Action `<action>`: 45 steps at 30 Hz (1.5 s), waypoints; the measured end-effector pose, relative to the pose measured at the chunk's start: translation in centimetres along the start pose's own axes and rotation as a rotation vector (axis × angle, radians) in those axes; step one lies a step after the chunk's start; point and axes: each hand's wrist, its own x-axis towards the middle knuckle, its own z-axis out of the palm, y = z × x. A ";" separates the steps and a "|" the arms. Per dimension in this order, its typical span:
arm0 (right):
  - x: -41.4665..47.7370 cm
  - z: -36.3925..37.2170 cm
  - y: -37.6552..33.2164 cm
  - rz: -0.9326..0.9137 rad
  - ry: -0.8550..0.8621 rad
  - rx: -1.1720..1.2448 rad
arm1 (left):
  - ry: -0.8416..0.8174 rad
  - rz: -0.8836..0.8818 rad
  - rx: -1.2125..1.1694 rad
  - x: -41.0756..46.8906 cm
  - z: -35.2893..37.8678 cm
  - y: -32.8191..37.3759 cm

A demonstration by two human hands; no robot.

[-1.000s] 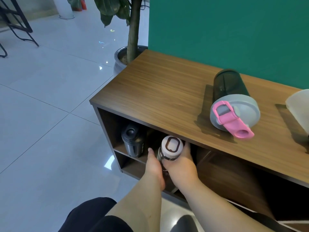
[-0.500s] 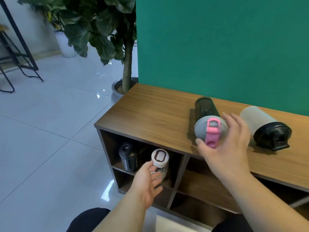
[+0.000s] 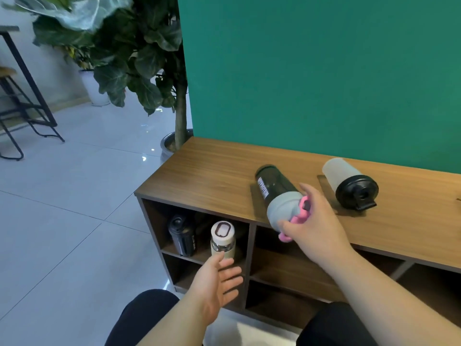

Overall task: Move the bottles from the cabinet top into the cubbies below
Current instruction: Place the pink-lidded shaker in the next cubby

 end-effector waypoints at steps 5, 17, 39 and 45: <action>-7.7 -4.0 0.2 0.089 -0.227 0.275 | -0.047 0.088 -0.075 0.4 3.3 -1.5; -8.0 -3.1 8.5 0.333 -0.382 -0.069 | 0.004 -0.180 0.016 4.2 8.9 -8.3; 0.5 11.9 15.2 0.216 -0.045 -0.194 | 0.026 -0.255 -0.410 15.6 9.5 -8.0; 1.9 12.1 15.8 0.257 -0.031 -0.245 | 0.061 -0.284 -0.388 17.2 9.6 -8.0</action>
